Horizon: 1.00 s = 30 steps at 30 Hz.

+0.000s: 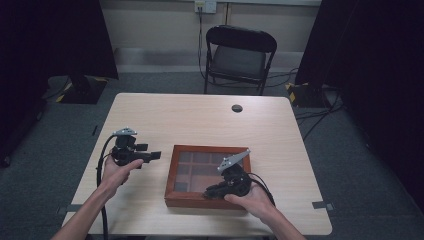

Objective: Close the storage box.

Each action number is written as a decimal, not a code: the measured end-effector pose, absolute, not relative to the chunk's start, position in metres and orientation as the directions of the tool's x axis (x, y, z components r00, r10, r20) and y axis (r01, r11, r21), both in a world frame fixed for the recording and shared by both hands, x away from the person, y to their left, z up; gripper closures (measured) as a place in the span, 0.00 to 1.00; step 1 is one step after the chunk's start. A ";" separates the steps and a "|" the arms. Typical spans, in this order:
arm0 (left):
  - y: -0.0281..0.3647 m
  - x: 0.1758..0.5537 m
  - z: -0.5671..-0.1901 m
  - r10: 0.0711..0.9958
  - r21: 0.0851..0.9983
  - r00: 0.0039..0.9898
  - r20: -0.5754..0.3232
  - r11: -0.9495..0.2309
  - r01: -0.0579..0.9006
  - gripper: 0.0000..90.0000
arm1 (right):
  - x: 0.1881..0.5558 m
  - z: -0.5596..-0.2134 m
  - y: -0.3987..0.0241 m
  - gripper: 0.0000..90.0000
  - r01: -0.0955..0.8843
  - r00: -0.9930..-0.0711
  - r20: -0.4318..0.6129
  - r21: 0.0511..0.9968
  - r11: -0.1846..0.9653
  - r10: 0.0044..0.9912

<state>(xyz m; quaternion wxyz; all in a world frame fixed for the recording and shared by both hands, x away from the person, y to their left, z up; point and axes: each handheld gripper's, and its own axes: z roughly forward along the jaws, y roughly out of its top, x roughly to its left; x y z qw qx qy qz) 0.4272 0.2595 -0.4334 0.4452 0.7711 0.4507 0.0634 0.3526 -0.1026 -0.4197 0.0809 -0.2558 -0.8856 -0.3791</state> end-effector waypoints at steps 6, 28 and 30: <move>0.258 0.427 -0.434 0.752 0.741 0.589 -0.296 -0.208 0.639 0.25 | 0.353 -0.427 -0.101 0.91 0.518 -0.854 0.337 0.613 0.597 0.396; 0.260 0.428 -0.431 0.772 0.733 0.569 -0.283 -0.209 0.647 0.25 | 0.385 -0.398 -0.156 0.50 0.570 -0.725 0.292 0.763 0.305 0.624; 0.261 0.428 -0.429 0.776 0.733 0.568 -0.274 -0.214 0.646 0.25 | 0.389 -0.397 -0.166 0.46 0.581 -0.698 0.290 0.764 0.280 0.655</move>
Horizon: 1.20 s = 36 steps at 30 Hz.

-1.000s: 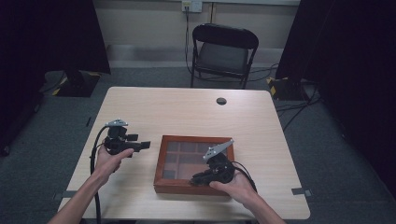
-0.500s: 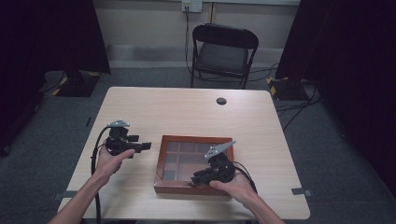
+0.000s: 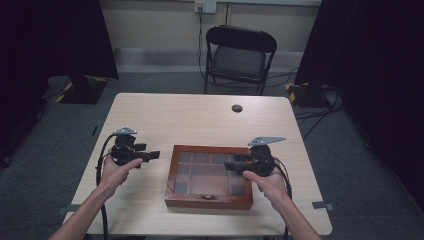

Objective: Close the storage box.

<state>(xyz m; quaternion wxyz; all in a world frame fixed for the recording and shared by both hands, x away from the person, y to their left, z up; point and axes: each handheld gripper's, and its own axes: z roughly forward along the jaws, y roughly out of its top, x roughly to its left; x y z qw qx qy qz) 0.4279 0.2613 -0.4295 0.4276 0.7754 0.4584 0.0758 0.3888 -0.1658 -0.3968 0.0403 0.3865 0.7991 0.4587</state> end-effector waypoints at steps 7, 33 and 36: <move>0.270 0.423 -0.429 0.788 0.722 0.562 -0.251 -0.234 0.651 0.25 | 0.395 -0.401 -0.199 0.35 0.621 -0.601 0.281 0.753 0.217 0.748; 0.297 0.413 -0.487 0.888 0.606 0.460 0.003 -0.368 0.706 0.19 | 0.400 -0.481 -0.274 0.16 0.802 -0.193 0.096 0.589 0.100 0.977; 0.297 0.414 -0.494 0.905 0.647 0.426 0.003 -0.326 0.690 0.11 | 0.399 -0.489 -0.268 0.13 0.753 -0.196 -0.015 0.639 0.160 0.981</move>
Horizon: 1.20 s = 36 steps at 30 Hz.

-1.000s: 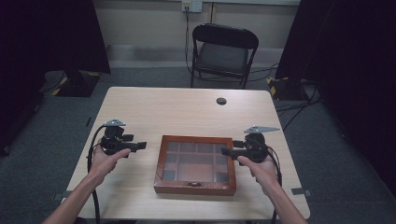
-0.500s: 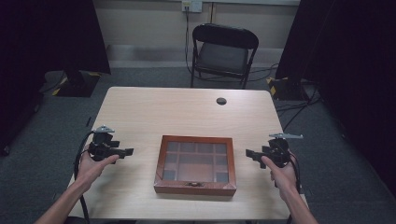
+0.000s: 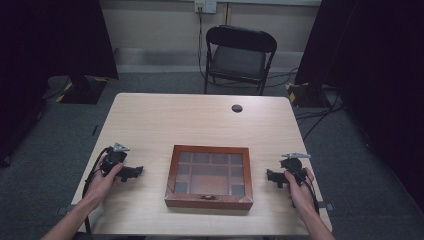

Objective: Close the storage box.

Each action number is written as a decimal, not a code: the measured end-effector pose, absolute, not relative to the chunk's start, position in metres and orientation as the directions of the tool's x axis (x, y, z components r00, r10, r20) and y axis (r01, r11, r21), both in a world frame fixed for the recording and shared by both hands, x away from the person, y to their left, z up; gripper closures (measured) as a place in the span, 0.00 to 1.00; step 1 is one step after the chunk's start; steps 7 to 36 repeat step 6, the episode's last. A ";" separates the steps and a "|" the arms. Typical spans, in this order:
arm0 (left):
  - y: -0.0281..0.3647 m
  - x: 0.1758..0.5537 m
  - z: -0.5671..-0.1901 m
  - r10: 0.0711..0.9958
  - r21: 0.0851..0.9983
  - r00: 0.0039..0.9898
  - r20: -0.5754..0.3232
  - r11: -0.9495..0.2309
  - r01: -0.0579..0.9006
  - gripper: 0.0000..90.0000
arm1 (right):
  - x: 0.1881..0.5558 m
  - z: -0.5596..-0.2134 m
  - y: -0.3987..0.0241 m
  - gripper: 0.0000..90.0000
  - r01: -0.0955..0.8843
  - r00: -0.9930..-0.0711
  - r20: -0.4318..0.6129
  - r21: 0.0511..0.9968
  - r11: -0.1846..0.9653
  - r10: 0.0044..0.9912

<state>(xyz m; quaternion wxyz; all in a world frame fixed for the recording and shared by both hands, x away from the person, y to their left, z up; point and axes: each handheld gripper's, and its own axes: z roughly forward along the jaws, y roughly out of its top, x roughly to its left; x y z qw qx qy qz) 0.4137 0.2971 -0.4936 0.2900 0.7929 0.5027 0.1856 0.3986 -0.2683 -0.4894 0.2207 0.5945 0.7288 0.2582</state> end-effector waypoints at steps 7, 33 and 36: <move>0.300 0.414 -0.503 0.902 0.712 0.433 0.000 -0.304 0.633 0.00 | 0.396 -0.498 -0.266 0.03 0.704 -0.198 -0.015 0.693 0.152 0.980; 0.300 0.414 -0.503 0.902 0.712 0.433 0.000 -0.304 0.633 0.00 | 0.396 -0.498 -0.266 0.03 0.704 -0.198 -0.015 0.693 0.152 0.980; 0.300 0.414 -0.503 0.902 0.712 0.433 0.000 -0.304 0.633 0.00 | 0.396 -0.498 -0.266 0.03 0.704 -0.198 -0.015 0.693 0.152 0.980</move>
